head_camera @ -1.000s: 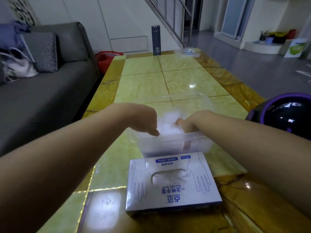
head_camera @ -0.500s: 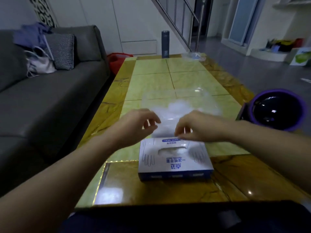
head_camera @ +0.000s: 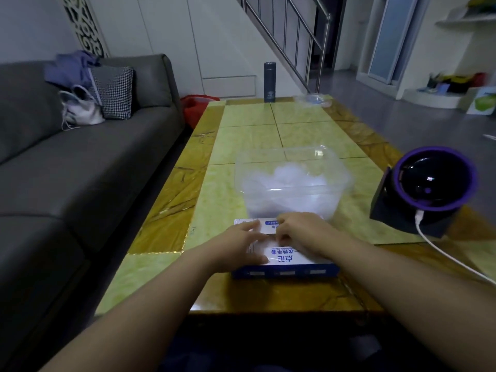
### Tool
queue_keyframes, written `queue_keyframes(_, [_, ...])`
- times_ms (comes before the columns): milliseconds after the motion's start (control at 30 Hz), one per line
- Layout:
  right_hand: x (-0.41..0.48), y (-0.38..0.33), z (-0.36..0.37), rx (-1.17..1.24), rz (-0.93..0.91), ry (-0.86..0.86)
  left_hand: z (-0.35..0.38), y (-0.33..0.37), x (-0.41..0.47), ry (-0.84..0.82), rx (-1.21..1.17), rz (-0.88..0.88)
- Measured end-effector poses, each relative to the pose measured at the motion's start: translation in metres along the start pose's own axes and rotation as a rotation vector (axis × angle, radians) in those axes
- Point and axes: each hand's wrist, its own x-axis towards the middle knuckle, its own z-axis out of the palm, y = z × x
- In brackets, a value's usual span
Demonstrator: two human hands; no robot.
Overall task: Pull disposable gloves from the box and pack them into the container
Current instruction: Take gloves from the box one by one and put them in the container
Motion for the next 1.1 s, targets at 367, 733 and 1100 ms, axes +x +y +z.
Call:
queue_keyframes(367, [-0.015, -0.01, -0.08, -0.153, -0.062, 0.131, 0.001, -0.002, 0.0, 0.084, -0.074, -0.022])
queue_keyframes(733, [-0.034, 0.01, -0.132, 0.198, 0.035, 0.523, -0.033, 0.009, -0.031, 0.203, -0.689, 0.01])
queue_keyframes(1100, [-0.046, -0.016, -0.129, 0.225, -0.135, 0.404, -0.055, 0.035, -0.036, 0.127, -1.529, -0.049])
